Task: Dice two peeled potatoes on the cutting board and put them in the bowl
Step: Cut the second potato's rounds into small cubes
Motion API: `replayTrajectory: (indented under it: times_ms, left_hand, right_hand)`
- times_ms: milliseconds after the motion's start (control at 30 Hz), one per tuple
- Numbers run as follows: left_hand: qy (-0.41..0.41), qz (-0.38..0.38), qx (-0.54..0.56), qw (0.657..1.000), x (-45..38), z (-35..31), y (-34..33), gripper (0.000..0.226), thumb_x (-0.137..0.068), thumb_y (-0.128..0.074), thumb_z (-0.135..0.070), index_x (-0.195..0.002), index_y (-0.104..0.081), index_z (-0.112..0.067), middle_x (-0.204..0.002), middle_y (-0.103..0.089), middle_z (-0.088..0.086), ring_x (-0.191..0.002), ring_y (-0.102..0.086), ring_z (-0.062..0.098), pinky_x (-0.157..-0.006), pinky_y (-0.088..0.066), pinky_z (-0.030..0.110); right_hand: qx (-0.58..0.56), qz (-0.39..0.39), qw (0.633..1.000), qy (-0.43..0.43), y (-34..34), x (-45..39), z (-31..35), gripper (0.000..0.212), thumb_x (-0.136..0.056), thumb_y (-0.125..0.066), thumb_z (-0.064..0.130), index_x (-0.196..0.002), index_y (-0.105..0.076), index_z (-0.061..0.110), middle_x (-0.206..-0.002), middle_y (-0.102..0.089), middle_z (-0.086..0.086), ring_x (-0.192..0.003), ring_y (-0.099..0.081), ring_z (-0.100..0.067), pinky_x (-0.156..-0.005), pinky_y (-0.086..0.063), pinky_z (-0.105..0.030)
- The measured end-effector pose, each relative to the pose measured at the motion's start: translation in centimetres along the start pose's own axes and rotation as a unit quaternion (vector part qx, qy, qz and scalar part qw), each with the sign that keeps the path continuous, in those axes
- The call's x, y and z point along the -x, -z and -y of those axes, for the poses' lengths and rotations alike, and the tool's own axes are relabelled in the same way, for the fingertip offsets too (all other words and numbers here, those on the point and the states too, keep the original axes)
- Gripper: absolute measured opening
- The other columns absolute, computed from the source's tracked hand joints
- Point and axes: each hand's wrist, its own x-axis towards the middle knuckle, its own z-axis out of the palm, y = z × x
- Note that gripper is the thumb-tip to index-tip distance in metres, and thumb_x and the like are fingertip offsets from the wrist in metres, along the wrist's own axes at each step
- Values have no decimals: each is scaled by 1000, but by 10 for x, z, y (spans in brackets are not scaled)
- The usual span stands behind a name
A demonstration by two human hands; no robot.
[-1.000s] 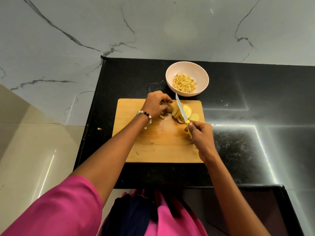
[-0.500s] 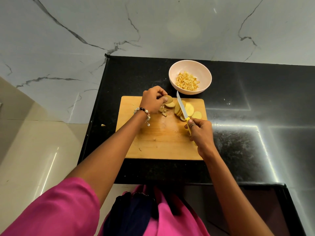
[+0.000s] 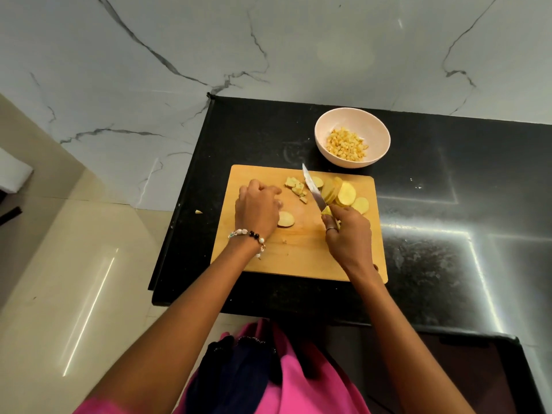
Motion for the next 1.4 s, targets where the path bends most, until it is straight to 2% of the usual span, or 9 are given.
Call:
replayTrajectory:
  times_ms: [133, 300, 433, 533, 733, 900, 1000, 1167, 1400]
  left_hand:
    - [-149, -161, -17, 976, -2, -4, 6, 56, -80, -58, 6, -125, -60, -28, -119, -54, 10, -105, -49, 28, -76, -47, 33]
    - [-246, -85, -154, 953, -6, 2, 2, 84, -72, -55, 13, -132, -47, -47, -142, -37, 11, -125, -31, 32, -89, -37, 42]
    - [-203, -8, -216, 955, -12, 9, -7, 93, -78, -51, 10, -141, -23, -52, -151, -16, 10, -135, -18, 33, -99, -29, 45]
    - [-160, 17, -229, 960, -21, 12, -9, 79, -87, -52, -1, -144, -20, -46, -151, -15, 13, -135, -19, 35, -101, -28, 47]
    - [-114, -14, -103, 988, -29, 20, -12, 51, -91, -56, -11, -136, -48, -34, -143, -35, 2, -127, -31, 26, -96, -33, 40]
    - [-93, -85, 107, 986, -26, 26, -14, 26, -87, -60, -4, -108, -71, -14, -105, -67, 2, -98, -59, 19, -87, -49, 43]
    - [-81, -92, 143, 982, -18, 24, -7, 23, -86, -65, -7, -107, -71, -12, -99, -71, 5, -89, -64, 15, -82, -53, 29]
    - [-118, 106, 42, 986, -4, 28, -7, 49, -77, -76, -23, -124, -62, -19, -111, -58, -1, -97, -51, 10, -87, -43, 21]
    - [-104, 100, 34, 989, 8, 20, -15, 48, -79, -74, -28, -124, -62, -17, -109, -54, 2, -91, -50, 11, -80, -39, 20]
  right_hand:
    - [216, -60, 967, 121, -4, 4, -1, 29, -84, -64, 4, -113, -67, 7, -94, -60, -16, -79, -55, -34, -49, -40, -32]
    - [253, -106, 947, 167, -1, 1, -1, 26, -83, -60, -1, -108, -68, 4, -96, -59, -18, -84, -53, -36, -55, -43, -38]
    - [254, -106, 950, 146, -1, -1, -1, 27, -80, -66, -2, -106, -69, 5, -95, -59, -16, -84, -53, -36, -55, -42, -37]
    - [250, -99, 954, 130, 0, 0, -7, 33, -76, -68, -6, -106, -70, 7, -94, -60, -15, -83, -53, -34, -54, -38, -34]
    - [141, -75, 986, 57, 5, 2, -10, 30, -78, -72, 1, -107, -70, 6, -92, -59, -16, -84, -53, -35, -59, -46, -37]
    - [28, -39, 998, -50, 8, -2, -8, 33, -88, -64, 14, -122, -64, 12, -100, -60, -13, -95, -53, -29, -73, -35, -27]
    - [-44, -19, 995, -91, 8, -1, -3, 30, -89, -65, 19, -118, -66, 10, -99, -66, -9, -89, -58, -24, -74, -44, -32]
    - [-82, 37, 994, -57, 1, 13, 0, 15, -89, -63, 20, -88, -73, 9, -69, -67, -5, -59, -62, -26, -59, -53, -47]
    - [35, 56, 998, 16, -20, 43, 11, 16, -92, -52, 14, -87, -61, 2, -83, -62, -14, -73, -54, -29, -61, -31, -31]
